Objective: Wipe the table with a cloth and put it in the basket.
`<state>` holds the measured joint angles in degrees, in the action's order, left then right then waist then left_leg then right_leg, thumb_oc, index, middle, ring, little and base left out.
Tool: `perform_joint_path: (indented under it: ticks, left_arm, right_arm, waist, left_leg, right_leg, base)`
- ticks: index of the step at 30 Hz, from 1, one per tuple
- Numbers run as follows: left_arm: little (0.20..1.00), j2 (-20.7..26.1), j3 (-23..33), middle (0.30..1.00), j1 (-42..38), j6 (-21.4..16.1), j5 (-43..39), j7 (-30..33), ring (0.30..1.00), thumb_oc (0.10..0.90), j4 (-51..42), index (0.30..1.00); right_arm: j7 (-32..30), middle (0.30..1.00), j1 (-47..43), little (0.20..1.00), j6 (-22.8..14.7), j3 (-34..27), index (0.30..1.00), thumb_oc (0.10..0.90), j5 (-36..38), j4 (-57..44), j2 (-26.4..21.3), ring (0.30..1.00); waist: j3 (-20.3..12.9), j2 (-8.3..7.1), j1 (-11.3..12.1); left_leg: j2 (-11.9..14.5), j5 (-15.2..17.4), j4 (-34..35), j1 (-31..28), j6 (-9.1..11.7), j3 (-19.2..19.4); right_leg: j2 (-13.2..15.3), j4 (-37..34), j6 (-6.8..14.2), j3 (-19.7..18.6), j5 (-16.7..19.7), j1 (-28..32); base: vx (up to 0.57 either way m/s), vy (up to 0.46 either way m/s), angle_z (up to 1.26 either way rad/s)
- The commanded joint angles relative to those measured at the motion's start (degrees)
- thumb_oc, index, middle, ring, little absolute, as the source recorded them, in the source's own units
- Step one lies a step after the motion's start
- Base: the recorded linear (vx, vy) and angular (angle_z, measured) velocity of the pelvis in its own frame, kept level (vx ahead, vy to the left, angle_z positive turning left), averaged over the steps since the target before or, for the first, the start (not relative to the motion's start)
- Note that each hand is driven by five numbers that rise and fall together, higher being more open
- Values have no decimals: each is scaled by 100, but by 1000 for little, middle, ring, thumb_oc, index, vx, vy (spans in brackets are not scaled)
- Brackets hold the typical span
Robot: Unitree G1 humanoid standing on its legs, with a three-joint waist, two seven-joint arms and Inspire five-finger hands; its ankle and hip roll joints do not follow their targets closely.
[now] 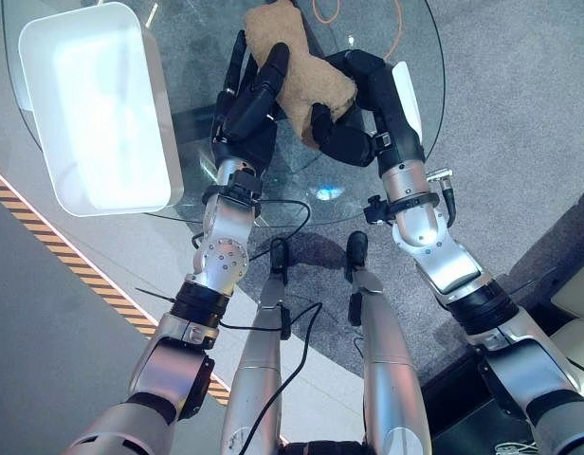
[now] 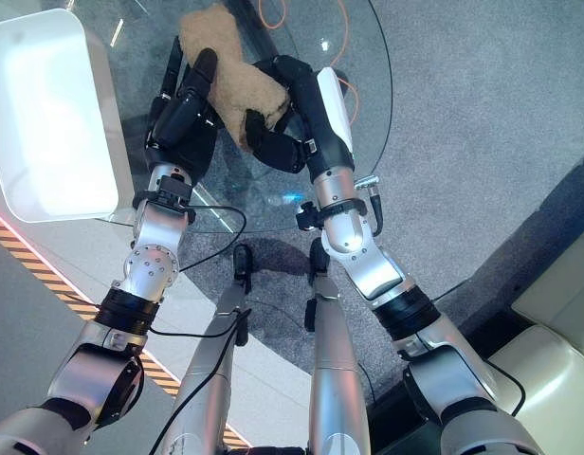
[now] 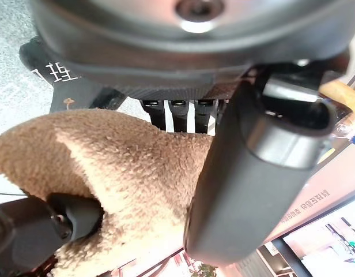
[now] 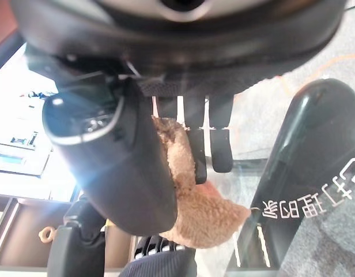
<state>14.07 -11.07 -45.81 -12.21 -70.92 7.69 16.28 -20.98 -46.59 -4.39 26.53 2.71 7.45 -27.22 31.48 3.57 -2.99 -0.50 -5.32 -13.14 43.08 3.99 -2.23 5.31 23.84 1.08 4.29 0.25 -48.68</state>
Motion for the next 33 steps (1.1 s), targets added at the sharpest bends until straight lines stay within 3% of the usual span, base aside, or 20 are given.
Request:
perform_joint_path:
  ticks: [1, 15, 16, 18, 19, 20, 33]
  left_arm:
    - [900, 59, 41, 900, -734, -496, 53, -597, 900, 800, -393, 900]
    - [900, 53, 99, 900, -700, -660, 48, -600, 900, 800, -449, 900]
    - [809, 45, 103, 822, -709, -734, 68, -586, 822, 709, -443, 822]
    - [269, 61, 112, 359, -710, -779, 90, -599, 359, 169, -436, 359]
    - [269, 61, 111, 359, -711, -780, 88, -601, 359, 169, -434, 359]
    - [200, 65, 107, 300, -711, -818, 120, -628, 300, 100, -436, 300]
    - [200, 17, 159, 300, -725, -1006, 269, -658, 300, 100, -459, 300]
  right_arm:
    - [242, 300, -901, 200, -1045, -73, 300, 100, -15, -1400, 275, 300]
    - [645, 300, -927, 200, -1035, -27, 300, 100, 65, -1384, 189, 300]
    - [655, 300, -949, 200, -1046, -21, 300, 100, 87, -1382, 168, 300]
    - [671, 300, -947, 200, -1077, -28, 300, 100, 98, -1370, 155, 300]
    - [671, 300, -948, 200, -1078, -28, 300, 100, 98, -1369, 155, 300]
    - [653, 300, -950, 200, -1088, -25, 300, 100, 86, -1361, 164, 300]
    - [656, 300, -929, 200, -1122, -108, 300, 100, 15, -1347, 245, 300]
  waist:
    - [-169, -132, 100]
    - [-169, -160, 117]
    - [-169, -162, 116]
    - [-169, -163, 115]
    - [-169, -163, 115]
    - [-169, -164, 119]
    - [-169, -170, 118]
  left_leg:
    - [-278, 313, -173, -138, -201, 497]
    - [-284, 320, -176, -114, -190, 461]
    - [-285, 323, -191, -101, -189, 464]
    - [-287, 321, -185, -114, -186, 460]
    - [-287, 321, -185, -114, -186, 460]
    - [-284, 320, -187, -112, -182, 460]
    - [-277, 334, -199, -86, -172, 465]
  right_leg:
    - [-327, -387, 151, 182, -203, 421]
    - [-331, -396, 155, 191, -211, 412]
    - [-330, -383, 154, 196, -214, 396]
    - [-332, -389, 155, 196, -213, 409]
    - [-332, -390, 155, 196, -213, 409]
    - [-330, -391, 156, 197, -214, 413]
    - [-325, -385, 161, 196, -226, 391]
  base:
    - [0, 0, 0]
    - [0, 0, 0]
    - [0, 0, 0]
    - [0, 0, 0]
    - [0, 0, 0]
    - [0, 0, 0]
    - [0, 0, 0]
